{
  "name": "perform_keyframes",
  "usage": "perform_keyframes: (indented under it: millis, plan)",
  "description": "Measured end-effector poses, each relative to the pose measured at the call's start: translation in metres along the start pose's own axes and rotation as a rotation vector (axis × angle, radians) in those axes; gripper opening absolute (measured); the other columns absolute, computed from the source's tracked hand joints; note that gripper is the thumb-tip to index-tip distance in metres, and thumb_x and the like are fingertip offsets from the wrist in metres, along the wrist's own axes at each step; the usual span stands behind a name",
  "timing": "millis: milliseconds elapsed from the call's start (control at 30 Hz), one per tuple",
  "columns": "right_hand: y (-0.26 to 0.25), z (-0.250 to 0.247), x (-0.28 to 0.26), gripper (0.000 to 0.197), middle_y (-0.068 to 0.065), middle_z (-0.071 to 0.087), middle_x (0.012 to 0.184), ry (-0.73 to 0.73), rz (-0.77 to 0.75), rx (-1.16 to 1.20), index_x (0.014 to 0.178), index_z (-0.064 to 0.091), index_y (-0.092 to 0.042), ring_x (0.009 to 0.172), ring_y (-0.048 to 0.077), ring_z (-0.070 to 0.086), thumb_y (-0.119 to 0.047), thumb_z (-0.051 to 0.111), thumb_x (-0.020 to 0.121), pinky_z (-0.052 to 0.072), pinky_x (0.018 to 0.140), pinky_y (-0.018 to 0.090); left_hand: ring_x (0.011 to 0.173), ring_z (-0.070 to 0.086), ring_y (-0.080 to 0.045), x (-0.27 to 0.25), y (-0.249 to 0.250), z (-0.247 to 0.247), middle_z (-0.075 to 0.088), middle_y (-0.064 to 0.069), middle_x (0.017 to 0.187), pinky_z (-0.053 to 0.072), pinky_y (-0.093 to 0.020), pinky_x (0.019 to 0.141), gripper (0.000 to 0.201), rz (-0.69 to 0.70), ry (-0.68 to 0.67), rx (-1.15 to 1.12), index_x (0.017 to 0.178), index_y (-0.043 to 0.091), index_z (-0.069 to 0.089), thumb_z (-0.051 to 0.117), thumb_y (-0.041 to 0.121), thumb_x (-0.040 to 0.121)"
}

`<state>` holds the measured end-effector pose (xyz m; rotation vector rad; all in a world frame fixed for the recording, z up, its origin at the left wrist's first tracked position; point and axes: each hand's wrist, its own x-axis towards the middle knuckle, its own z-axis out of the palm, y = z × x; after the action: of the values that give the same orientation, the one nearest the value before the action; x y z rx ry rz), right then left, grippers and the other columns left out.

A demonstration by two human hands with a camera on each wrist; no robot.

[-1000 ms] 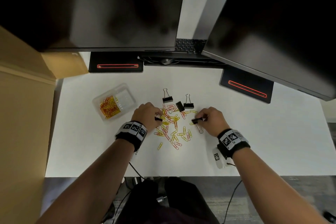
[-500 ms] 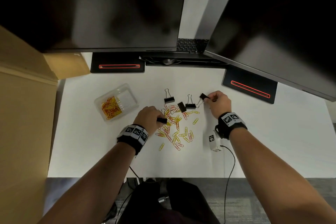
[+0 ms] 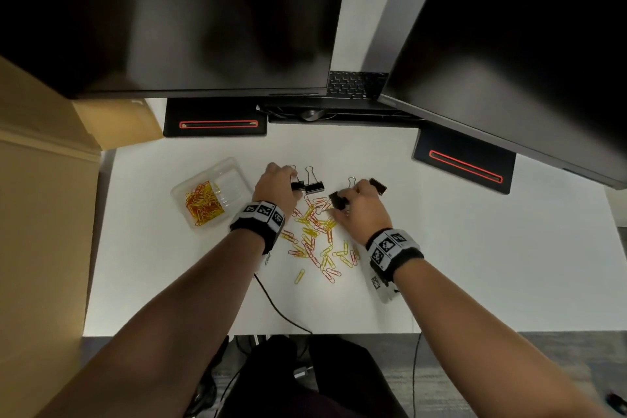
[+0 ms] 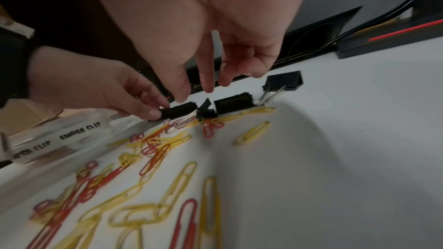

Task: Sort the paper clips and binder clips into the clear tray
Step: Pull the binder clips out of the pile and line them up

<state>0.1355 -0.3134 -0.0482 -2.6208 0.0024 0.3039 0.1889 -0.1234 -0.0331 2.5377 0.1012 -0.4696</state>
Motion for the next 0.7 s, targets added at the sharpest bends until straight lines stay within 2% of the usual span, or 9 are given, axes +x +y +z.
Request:
perform_keyframes:
  millis: [167, 333, 433, 533, 633, 700]
  plan:
    - [-0.013, 0.004, 0.015, 0.038, 0.013, 0.049, 0.107, 0.023, 0.008, -0.090, 0.107, 0.064, -0.004, 0.097, 0.029, 0.052, -0.033, 0.069, 0.083, 0.053, 0.081, 0.040, 0.112, 0.053, -0.022, -0.026, -0.006, 0.004, 0.053, -0.005, 0.121, 0.047, -0.033, 0.094, 0.031, 0.061, 0.050, 0.043, 0.119, 0.019, 0.061, 0.064, 0.027, 0.089]
    - [-0.012, 0.007, 0.018, 0.036, 0.012, 0.047, 0.114, -0.016, 0.132, -0.032, 0.105, 0.067, -0.005, 0.101, 0.027, 0.052, -0.035, 0.065, 0.086, 0.050, 0.086, 0.034, 0.111, 0.051, -0.020, -0.055, -0.019, 0.012, 0.056, -0.002, 0.116, 0.046, -0.033, 0.092, 0.025, 0.105, 0.004, 0.046, 0.113, 0.023, 0.062, 0.062, 0.031, 0.089]
    - [-0.011, 0.006, 0.019, 0.033, 0.008, 0.046, 0.110, -0.036, 0.185, 0.043, 0.098, 0.068, -0.007, 0.095, 0.024, 0.054, -0.036, 0.069, 0.083, 0.050, 0.079, 0.030, 0.110, 0.052, -0.020, -0.062, -0.026, 0.014, 0.057, -0.001, 0.115, 0.046, -0.033, 0.092, 0.026, 0.102, -0.015, 0.044, 0.113, 0.024, 0.063, 0.062, 0.034, 0.089]
    - [-0.013, -0.002, 0.022, 0.034, 0.005, 0.045, 0.106, 0.020, 0.167, 0.044, 0.092, 0.067, -0.008, 0.090, 0.021, 0.053, -0.039, 0.071, 0.079, 0.052, 0.075, 0.031, 0.107, 0.053, -0.019, -0.066, -0.031, 0.014, 0.058, 0.000, 0.112, 0.046, -0.031, 0.090, 0.026, 0.100, -0.006, 0.028, 0.112, 0.024, 0.064, 0.062, 0.035, 0.088]
    - [-0.016, -0.010, 0.035, 0.036, 0.004, 0.045, 0.107, 0.088, 0.177, 0.048, 0.094, 0.066, -0.009, 0.095, 0.020, 0.052, -0.042, 0.069, 0.079, 0.051, 0.076, 0.030, 0.109, 0.052, -0.019, -0.069, -0.035, 0.013, 0.058, -0.001, 0.114, 0.044, -0.029, 0.091, 0.028, 0.095, 0.002, 0.025, 0.114, 0.024, 0.064, 0.062, 0.034, 0.088]
    - [-0.018, -0.013, 0.046, 0.037, 0.005, 0.047, 0.109, 0.069, 0.191, 0.037, 0.097, 0.066, -0.010, 0.101, 0.020, 0.049, -0.043, 0.068, 0.081, 0.047, 0.078, 0.028, 0.113, 0.050, -0.019, -0.070, -0.035, 0.012, 0.056, -0.001, 0.118, 0.042, -0.029, 0.093, 0.031, 0.084, -0.011, 0.024, 0.117, 0.023, 0.063, 0.062, 0.034, 0.089]
